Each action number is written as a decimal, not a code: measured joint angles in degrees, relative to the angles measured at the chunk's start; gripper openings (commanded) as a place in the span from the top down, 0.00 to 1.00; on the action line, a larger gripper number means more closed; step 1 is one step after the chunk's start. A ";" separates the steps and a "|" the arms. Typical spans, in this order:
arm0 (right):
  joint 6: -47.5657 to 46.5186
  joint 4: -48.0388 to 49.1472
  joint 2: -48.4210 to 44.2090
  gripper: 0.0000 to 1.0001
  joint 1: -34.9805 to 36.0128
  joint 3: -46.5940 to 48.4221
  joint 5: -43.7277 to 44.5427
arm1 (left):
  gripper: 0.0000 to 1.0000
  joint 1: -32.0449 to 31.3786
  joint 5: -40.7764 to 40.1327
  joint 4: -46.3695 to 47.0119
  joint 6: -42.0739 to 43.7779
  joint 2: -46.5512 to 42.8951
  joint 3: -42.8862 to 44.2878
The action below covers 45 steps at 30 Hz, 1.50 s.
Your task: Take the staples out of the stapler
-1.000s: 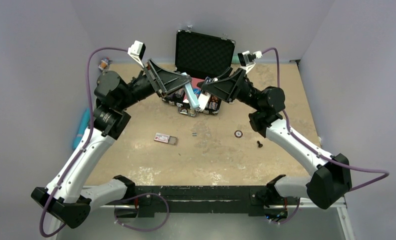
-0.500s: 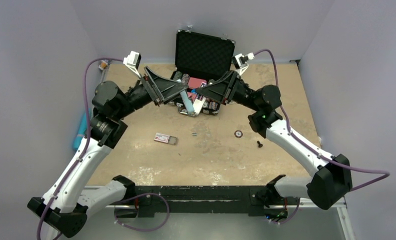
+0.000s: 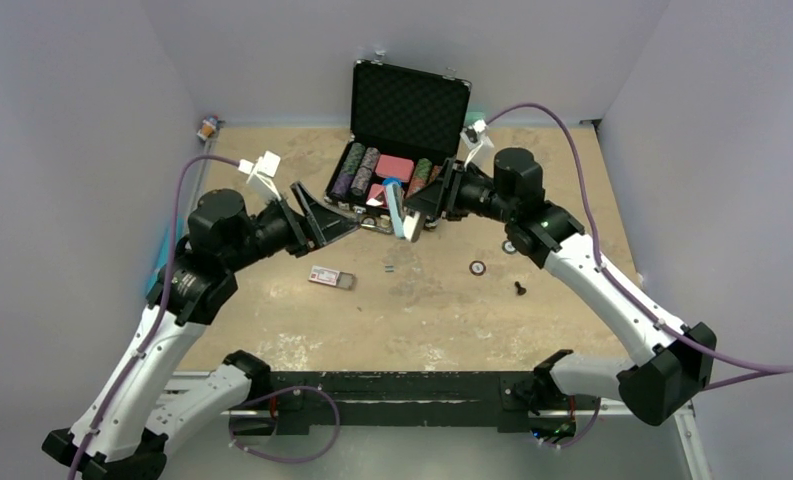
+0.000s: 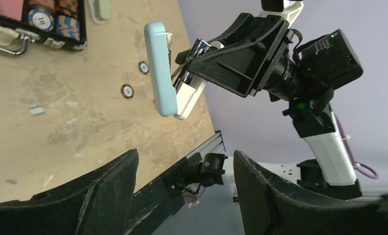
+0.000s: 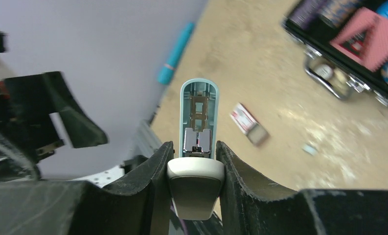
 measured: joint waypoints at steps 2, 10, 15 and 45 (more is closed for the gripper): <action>-2.12 -4.39 -0.20 1.00 -0.02 -1.31 2.78 | 0.30 -0.02 -0.26 -1.01 1.05 -0.11 -1.90; -7.30 -16.22 0.72 1.00 0.00 -3.82 7.10 | 0.38 -0.02 0.17 -1.36 3.13 5.33 -4.59; -10.51 -20.28 4.46 1.00 0.00 -3.85 7.39 | 0.64 0.00 1.86 2.69 3.43 11.04 -4.85; -14.80 -20.83 11.23 1.00 0.02 -6.97 2.32 | 1.00 -9.94 2.51 17.22 2.45 43.28 -2.23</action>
